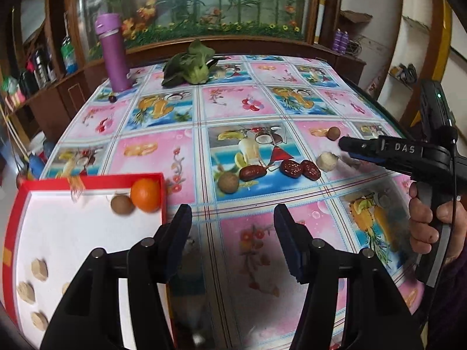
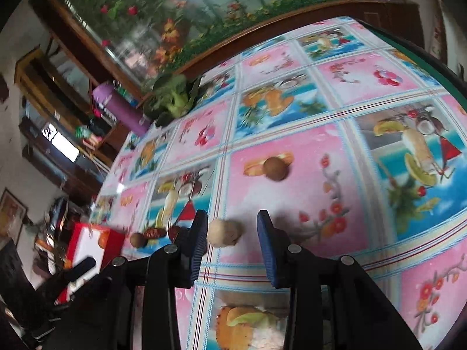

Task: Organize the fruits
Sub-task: 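Grasp a beige pastry ball with the right tool while the left tool reaches toward red dates, then grasp a red date with the left tool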

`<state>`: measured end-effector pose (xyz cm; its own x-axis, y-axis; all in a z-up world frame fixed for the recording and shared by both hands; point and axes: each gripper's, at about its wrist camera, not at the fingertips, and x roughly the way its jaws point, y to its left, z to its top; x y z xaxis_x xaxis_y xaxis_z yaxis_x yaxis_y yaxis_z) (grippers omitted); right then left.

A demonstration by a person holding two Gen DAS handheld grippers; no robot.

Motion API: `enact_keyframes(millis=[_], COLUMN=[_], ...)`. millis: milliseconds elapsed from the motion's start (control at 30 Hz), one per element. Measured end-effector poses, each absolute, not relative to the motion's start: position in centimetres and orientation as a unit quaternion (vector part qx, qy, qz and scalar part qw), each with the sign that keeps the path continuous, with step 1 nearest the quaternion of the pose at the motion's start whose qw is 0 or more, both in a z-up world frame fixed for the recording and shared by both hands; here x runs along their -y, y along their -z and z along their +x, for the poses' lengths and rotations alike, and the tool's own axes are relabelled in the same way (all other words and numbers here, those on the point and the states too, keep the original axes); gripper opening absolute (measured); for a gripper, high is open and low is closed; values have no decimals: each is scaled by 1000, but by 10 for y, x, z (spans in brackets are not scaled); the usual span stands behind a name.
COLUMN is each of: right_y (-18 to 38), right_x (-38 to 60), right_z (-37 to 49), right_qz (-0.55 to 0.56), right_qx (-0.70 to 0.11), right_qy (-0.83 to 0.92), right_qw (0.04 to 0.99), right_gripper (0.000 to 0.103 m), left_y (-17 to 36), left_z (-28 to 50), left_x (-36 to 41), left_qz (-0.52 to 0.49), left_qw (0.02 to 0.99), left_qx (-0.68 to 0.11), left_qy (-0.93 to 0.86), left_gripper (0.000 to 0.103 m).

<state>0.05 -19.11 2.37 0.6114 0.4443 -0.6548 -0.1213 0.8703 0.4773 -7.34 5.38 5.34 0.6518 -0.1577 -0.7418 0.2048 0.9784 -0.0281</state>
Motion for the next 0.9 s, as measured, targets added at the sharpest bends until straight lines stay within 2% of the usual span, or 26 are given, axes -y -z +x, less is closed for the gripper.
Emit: enact_keyframes(millis=[233, 400, 533, 600, 733, 900], right_y=[-18, -15, -14, -14, -14, -16], right_x=[169, 149, 148, 149, 153, 153], right_z=[3, 1, 1, 2, 2, -2], right_qz=[141, 70, 62, 58, 55, 42], right_qx=[-420, -415, -413, -414, -416, -420], right_qy=[-154, -139, -141, -141, -146, -143], right_qw=[883, 896, 898, 897, 896, 895], right_gripper=[35, 34, 32, 28, 27, 27], left_y=[-51, -48, -40, -36, -24, -19], left_z=[-50, -30, -10, -2, 8, 5], left_x=[-39, -21, -14, -12, -8, -3], left_qz=[61, 137, 176, 181, 200, 215], left_qw=[899, 886, 870, 863, 846, 836], left_qx=[-418, -416, -427, -435, -453, -457], left_qy=[118, 154, 173, 182, 197, 215], left_gripper=[60, 58, 52, 48, 37, 35])
